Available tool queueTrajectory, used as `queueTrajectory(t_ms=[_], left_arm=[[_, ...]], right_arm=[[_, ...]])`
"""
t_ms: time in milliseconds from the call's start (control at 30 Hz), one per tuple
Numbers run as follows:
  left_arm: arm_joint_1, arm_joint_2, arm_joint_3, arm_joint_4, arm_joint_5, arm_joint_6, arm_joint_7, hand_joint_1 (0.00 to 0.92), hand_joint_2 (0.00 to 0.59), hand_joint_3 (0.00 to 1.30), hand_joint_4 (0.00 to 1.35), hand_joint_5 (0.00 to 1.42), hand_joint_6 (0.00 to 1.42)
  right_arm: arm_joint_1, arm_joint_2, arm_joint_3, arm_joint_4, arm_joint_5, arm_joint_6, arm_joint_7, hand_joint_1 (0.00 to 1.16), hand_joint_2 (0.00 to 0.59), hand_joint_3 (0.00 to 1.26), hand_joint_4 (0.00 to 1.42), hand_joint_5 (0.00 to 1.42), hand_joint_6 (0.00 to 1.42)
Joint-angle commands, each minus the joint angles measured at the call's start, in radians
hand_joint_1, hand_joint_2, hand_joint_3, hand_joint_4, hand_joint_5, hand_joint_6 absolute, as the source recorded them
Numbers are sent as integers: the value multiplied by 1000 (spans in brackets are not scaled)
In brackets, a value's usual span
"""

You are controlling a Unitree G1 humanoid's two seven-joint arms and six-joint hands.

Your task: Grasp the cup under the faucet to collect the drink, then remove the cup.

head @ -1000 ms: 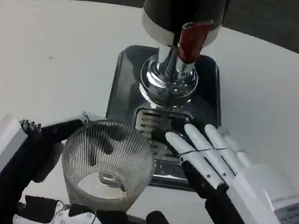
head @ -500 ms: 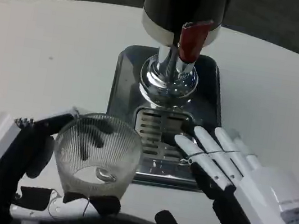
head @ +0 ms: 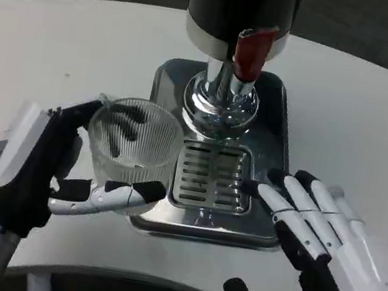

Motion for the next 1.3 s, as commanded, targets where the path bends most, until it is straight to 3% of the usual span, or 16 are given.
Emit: queueTrajectory(t_ms=[33,267,633,833,1233,1300], left_arm=[[-95,-3,-57,106,52,-31,86,535,131,936,1070,1248,1423],[-224,-19,-153,291,142,-13,204,535,131,933,1070,1248,1424],[-453,7,-295,606,251,-58,406,540,132,932,1070,1248,1424],[-553,-14,-353,769,254,-50,491,548,129,930,1070,1248,1424],[-617,-22,-453,929,252,-47,537,554,122,924,1051,1236,1411],[-619,-22,-469,941,254,-41,540,552,93,929,1016,1191,1392]], right_arm=[[42,5,-35,-18,15,-39,-26,446,440,133,42,0,0],[72,27,-50,-18,22,-66,-30,446,440,133,42,0,0],[86,34,-67,-18,28,-63,-7,446,440,133,42,0,0],[75,41,-91,-18,33,-50,1,446,440,133,42,0,0],[96,66,-98,-18,37,-66,4,456,432,134,42,0,0],[97,69,-100,-18,38,-66,5,457,431,134,42,0,0]])
